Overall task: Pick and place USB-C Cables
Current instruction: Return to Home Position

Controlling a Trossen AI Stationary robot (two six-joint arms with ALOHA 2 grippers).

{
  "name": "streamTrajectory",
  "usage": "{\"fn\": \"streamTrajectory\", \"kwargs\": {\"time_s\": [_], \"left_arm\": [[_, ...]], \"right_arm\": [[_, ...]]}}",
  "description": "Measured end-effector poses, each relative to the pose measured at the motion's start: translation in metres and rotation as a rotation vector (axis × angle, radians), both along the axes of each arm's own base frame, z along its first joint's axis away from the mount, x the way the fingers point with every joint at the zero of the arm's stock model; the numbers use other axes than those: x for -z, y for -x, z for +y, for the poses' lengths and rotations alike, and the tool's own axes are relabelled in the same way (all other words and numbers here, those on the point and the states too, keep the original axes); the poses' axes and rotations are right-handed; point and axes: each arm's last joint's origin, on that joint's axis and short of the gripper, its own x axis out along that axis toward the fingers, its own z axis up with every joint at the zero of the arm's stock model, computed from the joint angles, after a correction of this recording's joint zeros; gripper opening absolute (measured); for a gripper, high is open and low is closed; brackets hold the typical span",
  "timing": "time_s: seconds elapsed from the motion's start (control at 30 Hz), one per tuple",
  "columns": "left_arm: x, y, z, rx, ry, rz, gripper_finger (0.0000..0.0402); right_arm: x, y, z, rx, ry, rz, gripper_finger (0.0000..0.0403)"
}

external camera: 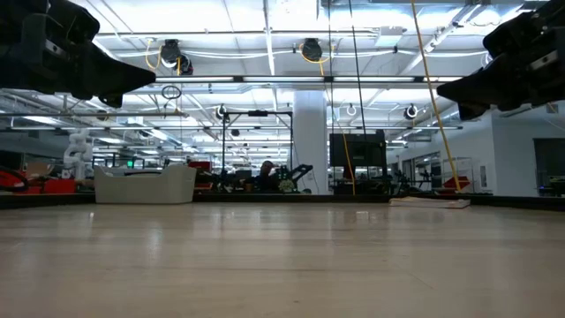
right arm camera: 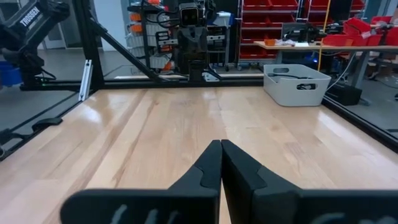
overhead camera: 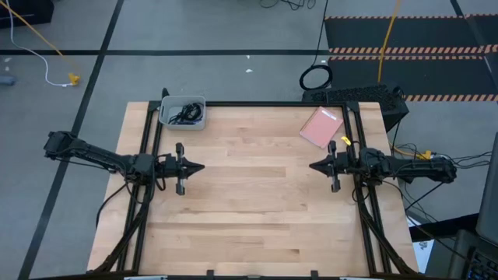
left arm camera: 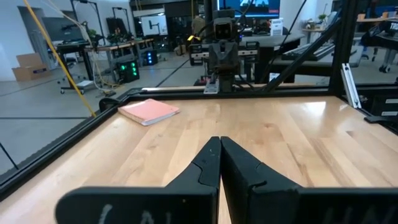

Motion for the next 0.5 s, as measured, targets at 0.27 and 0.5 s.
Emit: {"fn": "streamTrajectory", "kwargs": {"time_s": [0.27, 0.5], "left_arm": [[0.0001, 0.0000, 0.0000, 0.000, 0.000, 0.001, 0.0010], [0.0039, 0.0005, -0.0017, 0.021, -0.007, 0.041, 0.0010]], "right_arm": [[-0.0001, 0.0000, 0.0022, -0.007, 0.008, 0.000, 0.0000], [0.0019, -0.0013, 0.0023, -0.011, 0.036, 0.025, 0.0000]]}}
